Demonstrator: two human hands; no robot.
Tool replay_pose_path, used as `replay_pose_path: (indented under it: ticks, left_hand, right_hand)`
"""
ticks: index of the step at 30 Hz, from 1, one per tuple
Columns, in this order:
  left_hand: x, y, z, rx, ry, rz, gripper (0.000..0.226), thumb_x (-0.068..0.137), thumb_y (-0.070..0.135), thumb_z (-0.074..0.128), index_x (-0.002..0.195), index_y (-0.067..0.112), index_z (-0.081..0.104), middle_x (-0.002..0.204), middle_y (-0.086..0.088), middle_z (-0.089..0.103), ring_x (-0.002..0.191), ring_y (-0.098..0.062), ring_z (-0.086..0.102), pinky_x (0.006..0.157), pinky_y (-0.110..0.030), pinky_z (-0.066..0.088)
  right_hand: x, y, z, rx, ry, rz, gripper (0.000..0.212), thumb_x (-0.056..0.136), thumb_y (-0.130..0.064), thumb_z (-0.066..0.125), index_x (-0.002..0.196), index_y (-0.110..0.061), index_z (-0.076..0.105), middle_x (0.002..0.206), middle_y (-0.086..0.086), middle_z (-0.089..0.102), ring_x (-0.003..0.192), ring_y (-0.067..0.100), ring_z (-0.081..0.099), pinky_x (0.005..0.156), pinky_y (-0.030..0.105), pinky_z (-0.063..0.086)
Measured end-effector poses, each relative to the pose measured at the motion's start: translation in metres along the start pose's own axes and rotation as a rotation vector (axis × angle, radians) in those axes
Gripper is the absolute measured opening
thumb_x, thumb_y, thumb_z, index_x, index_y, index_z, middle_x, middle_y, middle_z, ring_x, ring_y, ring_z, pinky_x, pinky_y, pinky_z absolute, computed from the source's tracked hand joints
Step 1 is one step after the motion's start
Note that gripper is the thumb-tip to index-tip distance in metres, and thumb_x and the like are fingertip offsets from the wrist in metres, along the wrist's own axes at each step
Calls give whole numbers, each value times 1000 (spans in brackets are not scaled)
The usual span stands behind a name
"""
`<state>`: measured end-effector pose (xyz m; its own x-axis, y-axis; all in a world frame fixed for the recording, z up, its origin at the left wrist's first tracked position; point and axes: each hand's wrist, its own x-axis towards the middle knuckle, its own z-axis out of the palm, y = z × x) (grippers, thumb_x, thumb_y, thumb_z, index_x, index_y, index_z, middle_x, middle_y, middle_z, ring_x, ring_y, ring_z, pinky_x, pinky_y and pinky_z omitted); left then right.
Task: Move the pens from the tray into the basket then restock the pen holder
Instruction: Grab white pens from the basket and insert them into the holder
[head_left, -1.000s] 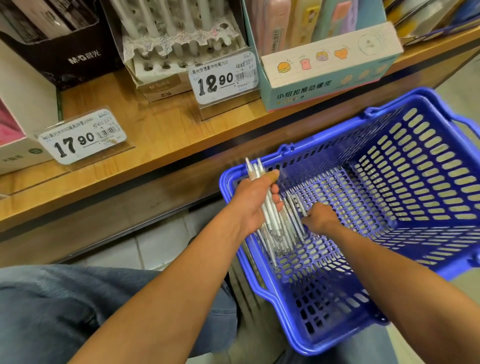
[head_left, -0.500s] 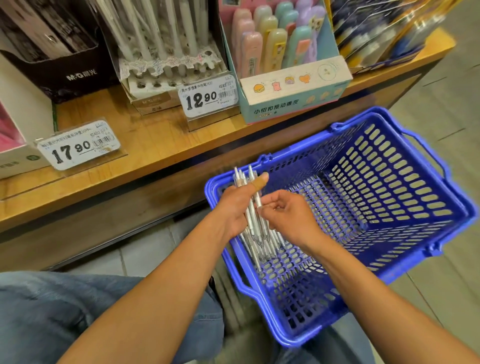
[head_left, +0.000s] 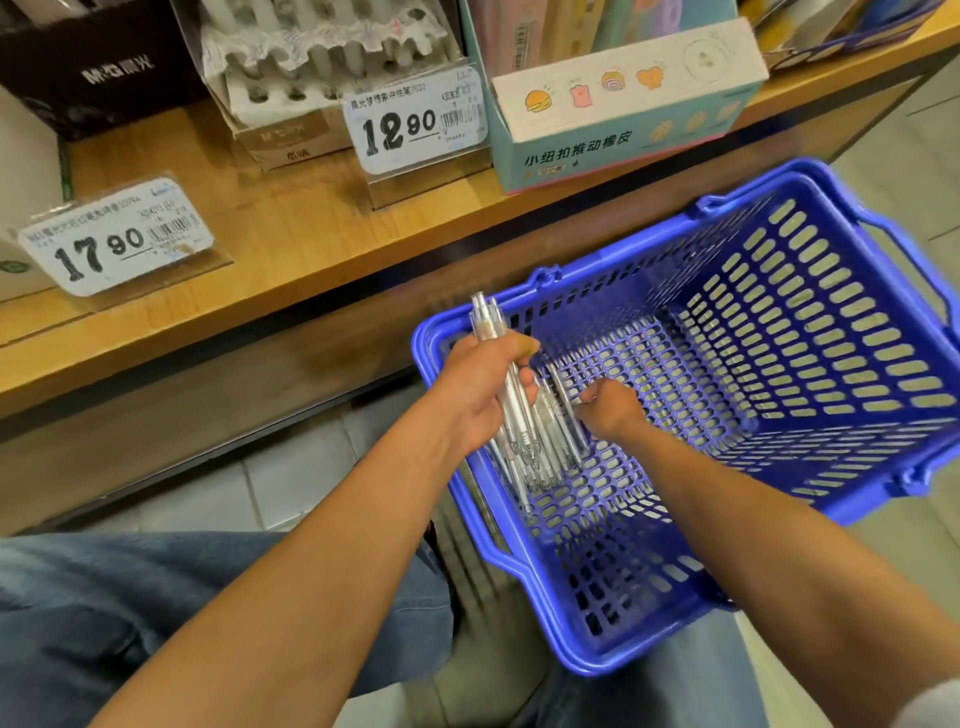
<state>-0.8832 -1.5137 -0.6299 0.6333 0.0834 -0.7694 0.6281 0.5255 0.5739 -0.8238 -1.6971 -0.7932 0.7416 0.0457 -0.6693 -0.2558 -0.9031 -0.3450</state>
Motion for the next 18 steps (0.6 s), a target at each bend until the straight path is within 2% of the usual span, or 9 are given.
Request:
replay_pose_path:
  ticks: [5, 7, 9, 10, 11, 13, 14, 17, 18]
  left_hand:
    - [1, -2, -2, 4, -12, -5, 17, 93, -3, 55, 80, 8, 52, 63, -6, 47, 51, -15, 47, 52, -29, 44]
    - [0, -2, -2, 2, -18, -17, 19, 94, -1, 55, 77, 6, 54, 62, -6, 49, 49, -14, 49, 51, -28, 45]
    - [-2, -1, -2, -1, -25, -18, 18, 95, 0, 54, 79, 6, 55, 63, -6, 51, 49, -13, 50, 50, -27, 45]
    - [-3, 0, -2, 0, -26, -17, 17, 96, 0, 54, 80, 6, 55, 64, -6, 51, 48, -13, 50, 50, -27, 45]
    - [-4, 0, -1, 4, -26, -15, 16, 96, 0, 54, 81, 6, 55, 64, -6, 51, 48, -13, 50, 50, -26, 45]
    - [-5, 1, 0, 14, -17, -11, 16, 96, 1, 53, 82, 7, 55, 64, -6, 51, 48, -13, 49, 50, -26, 44]
    - [-5, 1, 1, 20, -12, -10, 16, 97, 1, 54, 82, 7, 54, 64, -5, 50, 48, -13, 49, 50, -27, 44]
    - [-6, -1, 4, 24, 3, -23, 18, 96, 3, 56, 79, 7, 54, 62, -5, 48, 46, -12, 46, 46, -25, 43]
    - [-6, -2, 4, 26, 7, -33, 19, 96, 4, 57, 78, 7, 54, 61, -4, 48, 44, -12, 45, 45, -24, 43]
  right_hand:
    - [6, 13, 30, -253, -13, 24, 30, 95, -18, 58, 119, -1, 55, 107, 18, 64, 99, 34, 61, 74, 36, 53]
    - [8, 15, 33, -317, -3, 53, 36, 95, -21, 57, 124, -1, 52, 106, 17, 66, 99, 32, 63, 92, 38, 51]
    - [9, 15, 33, -392, -26, 55, 29, 96, -21, 55, 117, -2, 53, 88, 12, 65, 88, 29, 63, 110, 39, 39]
    - [8, 14, 31, -396, -41, 54, 19, 96, -21, 56, 105, -4, 54, 76, 9, 60, 77, 27, 59, 106, 40, 42]
    - [6, 12, 27, -379, -56, 57, 16, 96, -20, 56, 89, -6, 53, 67, 7, 52, 65, 25, 53, 91, 41, 50]
    - [-1, 7, 12, -321, -89, 71, 32, 95, -19, 58, 68, -10, 44, 60, 6, 44, 52, 21, 42, 56, 34, 46]
    - [-7, 4, 1, -291, -113, 73, 34, 95, -19, 58, 66, -10, 43, 60, 7, 46, 51, 21, 42, 52, 33, 44]
    - [-31, -7, -34, -60, -186, 26, 27, 94, -15, 58, 70, -6, 52, 69, 14, 57, 60, 23, 57, 72, 40, 56]
    - [-43, -11, -45, 63, -189, -19, 23, 94, -13, 58, 72, -5, 54, 70, 14, 60, 61, 21, 60, 72, 39, 57]
